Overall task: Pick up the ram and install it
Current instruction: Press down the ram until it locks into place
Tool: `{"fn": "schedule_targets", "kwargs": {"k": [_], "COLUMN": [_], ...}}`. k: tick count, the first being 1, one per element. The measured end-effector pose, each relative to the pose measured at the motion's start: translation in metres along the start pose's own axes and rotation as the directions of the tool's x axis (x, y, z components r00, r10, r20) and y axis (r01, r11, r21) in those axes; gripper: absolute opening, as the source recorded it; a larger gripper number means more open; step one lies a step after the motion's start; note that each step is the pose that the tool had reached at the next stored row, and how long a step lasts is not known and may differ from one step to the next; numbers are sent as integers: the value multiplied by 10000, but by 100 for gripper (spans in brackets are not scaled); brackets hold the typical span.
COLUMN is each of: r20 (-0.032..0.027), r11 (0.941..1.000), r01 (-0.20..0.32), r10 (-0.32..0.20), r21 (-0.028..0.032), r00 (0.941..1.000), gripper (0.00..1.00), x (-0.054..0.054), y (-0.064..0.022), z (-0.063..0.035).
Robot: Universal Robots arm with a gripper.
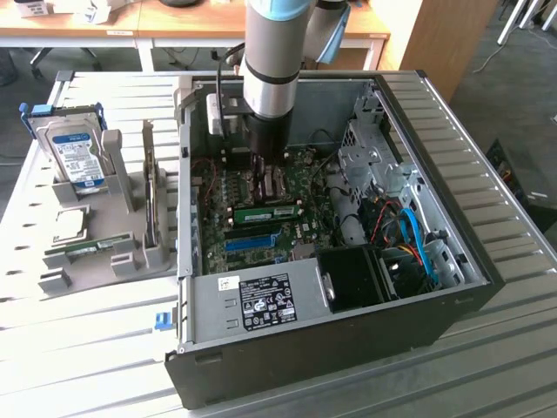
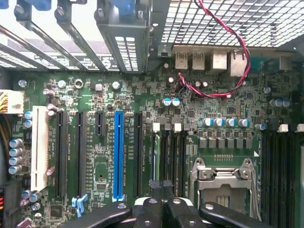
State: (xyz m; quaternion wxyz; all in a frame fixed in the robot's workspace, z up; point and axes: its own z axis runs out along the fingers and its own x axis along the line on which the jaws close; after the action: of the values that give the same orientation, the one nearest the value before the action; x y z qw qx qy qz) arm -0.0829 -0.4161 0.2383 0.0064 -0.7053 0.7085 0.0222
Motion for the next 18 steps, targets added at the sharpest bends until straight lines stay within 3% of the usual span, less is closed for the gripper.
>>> {"fn": "schedule_targets", "kwargs": {"k": [9,18], "r20": [0,-1], "r11": [10000,10000], "r01": [0,0], "r10": [0,0], "r21": [11,11], "r00": [10000,10000], "gripper": [11,11], "x": [4,6], "y": [99,102], "z": [2,30]}}
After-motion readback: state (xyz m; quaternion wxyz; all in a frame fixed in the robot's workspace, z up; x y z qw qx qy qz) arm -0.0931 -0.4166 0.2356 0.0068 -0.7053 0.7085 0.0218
